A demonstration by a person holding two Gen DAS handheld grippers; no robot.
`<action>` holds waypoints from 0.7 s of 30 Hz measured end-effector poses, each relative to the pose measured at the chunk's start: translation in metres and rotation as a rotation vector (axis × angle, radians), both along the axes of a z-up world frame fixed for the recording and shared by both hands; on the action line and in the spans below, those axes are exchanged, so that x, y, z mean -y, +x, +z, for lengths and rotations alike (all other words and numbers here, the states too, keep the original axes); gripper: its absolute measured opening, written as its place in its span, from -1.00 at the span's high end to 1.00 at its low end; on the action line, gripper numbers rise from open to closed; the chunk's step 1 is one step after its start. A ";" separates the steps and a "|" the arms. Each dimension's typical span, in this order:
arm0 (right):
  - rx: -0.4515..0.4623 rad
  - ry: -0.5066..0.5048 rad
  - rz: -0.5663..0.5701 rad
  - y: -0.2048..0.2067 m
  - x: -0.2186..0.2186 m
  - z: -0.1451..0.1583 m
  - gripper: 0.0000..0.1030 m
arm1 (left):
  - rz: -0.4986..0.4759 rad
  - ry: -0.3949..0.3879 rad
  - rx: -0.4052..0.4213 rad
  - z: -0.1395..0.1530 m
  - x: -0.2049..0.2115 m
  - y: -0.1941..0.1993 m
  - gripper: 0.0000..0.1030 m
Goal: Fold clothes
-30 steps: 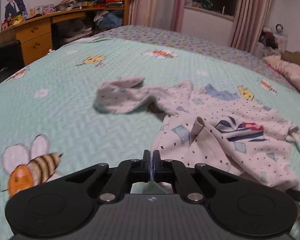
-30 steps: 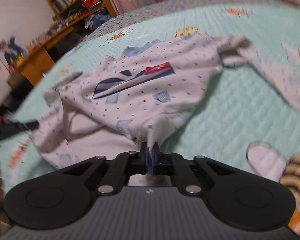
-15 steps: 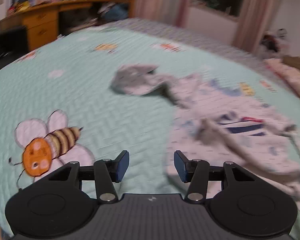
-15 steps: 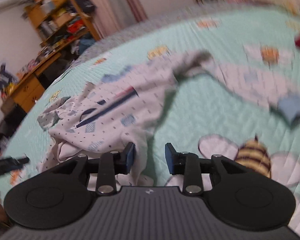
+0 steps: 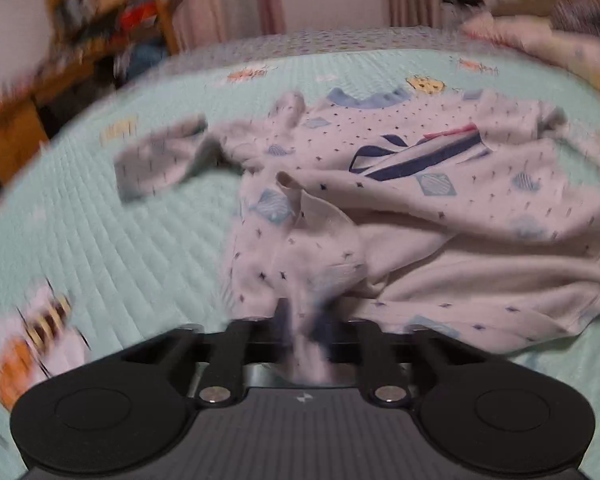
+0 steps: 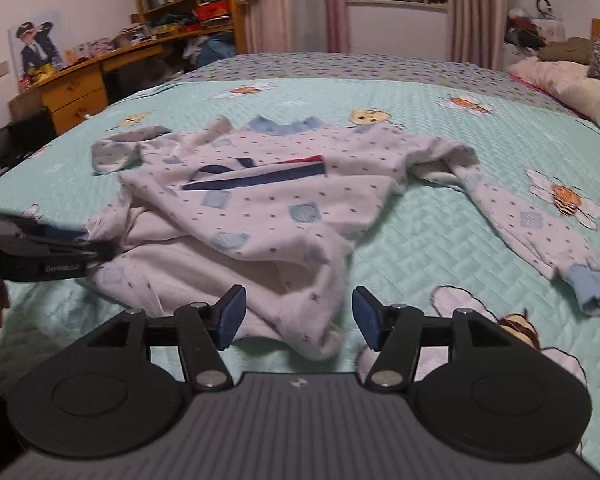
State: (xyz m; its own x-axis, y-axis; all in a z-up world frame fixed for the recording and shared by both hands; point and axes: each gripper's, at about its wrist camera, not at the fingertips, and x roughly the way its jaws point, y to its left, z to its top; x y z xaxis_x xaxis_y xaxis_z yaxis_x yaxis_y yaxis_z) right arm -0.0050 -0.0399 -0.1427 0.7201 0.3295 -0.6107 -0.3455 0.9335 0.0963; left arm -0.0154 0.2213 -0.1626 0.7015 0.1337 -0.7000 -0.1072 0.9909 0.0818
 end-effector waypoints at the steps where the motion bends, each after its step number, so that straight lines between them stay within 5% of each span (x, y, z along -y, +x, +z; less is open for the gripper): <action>1: 0.000 0.004 -0.011 0.002 0.003 0.000 -0.18 | 0.013 -0.041 0.019 0.005 -0.006 -0.005 0.83; 5: -0.016 0.028 -0.050 0.004 0.011 -0.005 -0.19 | 0.059 -0.055 0.113 0.037 -0.030 -0.035 0.84; 10: -0.085 0.118 -0.058 0.010 0.019 -0.015 -0.21 | 0.069 -0.099 0.068 0.045 -0.049 -0.053 0.97; 14: -0.128 0.191 -0.036 0.013 0.019 -0.020 -0.25 | 0.112 -0.098 -0.027 0.023 -0.054 -0.053 0.90; 19: -0.129 0.175 -0.031 0.015 0.019 -0.024 -0.23 | 0.106 -0.135 0.005 0.027 -0.055 -0.062 0.66; 21: -0.134 0.187 -0.012 0.017 0.019 -0.023 0.32 | 0.110 -0.140 0.004 0.032 -0.055 -0.062 0.64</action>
